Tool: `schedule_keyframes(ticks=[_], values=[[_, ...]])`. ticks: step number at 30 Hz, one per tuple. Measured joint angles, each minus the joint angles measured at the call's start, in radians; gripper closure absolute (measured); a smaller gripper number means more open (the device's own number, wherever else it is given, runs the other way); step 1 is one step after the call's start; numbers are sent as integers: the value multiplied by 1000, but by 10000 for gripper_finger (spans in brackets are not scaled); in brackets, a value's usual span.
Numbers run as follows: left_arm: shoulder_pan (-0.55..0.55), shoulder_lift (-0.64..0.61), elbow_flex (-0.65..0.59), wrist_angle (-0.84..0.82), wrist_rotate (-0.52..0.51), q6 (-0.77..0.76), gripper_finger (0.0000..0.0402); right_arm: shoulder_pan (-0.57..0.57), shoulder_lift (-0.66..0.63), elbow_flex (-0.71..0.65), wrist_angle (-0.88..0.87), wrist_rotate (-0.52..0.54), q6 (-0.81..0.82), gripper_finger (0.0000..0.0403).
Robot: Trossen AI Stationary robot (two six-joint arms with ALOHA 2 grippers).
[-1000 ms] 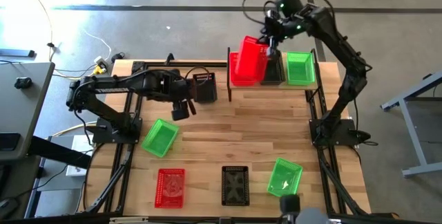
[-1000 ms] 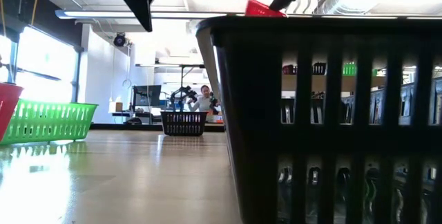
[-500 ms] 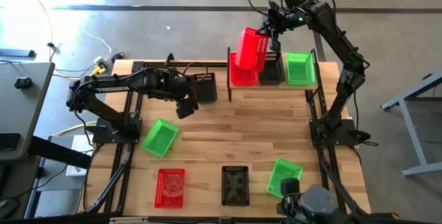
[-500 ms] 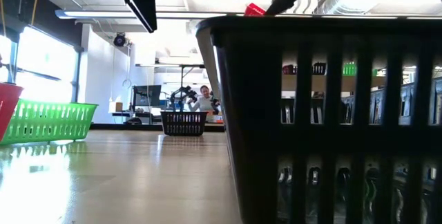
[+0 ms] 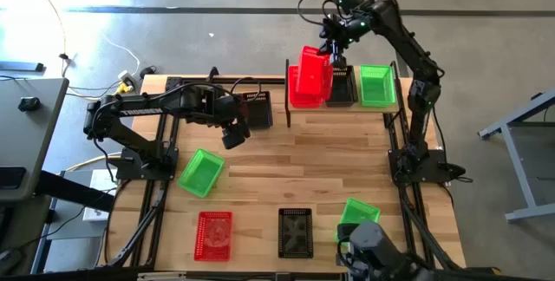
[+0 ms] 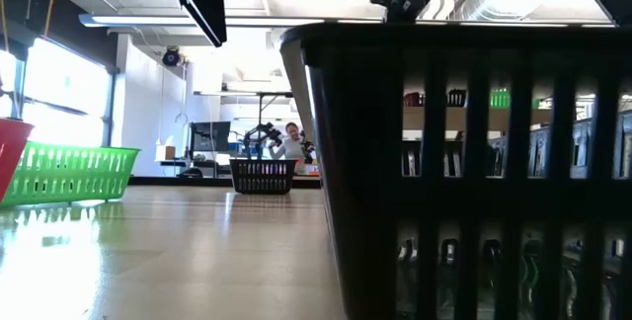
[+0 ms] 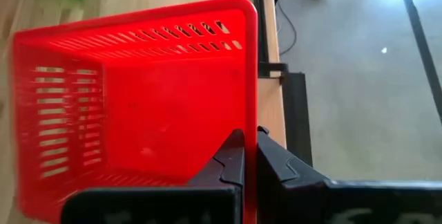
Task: Stack baskets on shelf by color
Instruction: Stack the top red bin on top of the red bin on the shelf
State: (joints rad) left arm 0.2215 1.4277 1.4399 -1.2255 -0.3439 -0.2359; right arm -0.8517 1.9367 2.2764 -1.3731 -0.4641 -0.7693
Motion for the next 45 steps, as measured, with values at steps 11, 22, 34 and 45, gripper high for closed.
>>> schedule_keyframes(ticks=[11,22,34,45], values=[[0,0,0,0,0,3,177,31,1,-1,9,-4,-70,403],[0,0,0,0,1,2,177,42,3,-1,9,3,-80,403],[0,0,0,0,1,3,177,74,38,-2,2,63,-129,403],[0,0,0,-1,1,3,177,83,53,-2,21,86,-147,403]])
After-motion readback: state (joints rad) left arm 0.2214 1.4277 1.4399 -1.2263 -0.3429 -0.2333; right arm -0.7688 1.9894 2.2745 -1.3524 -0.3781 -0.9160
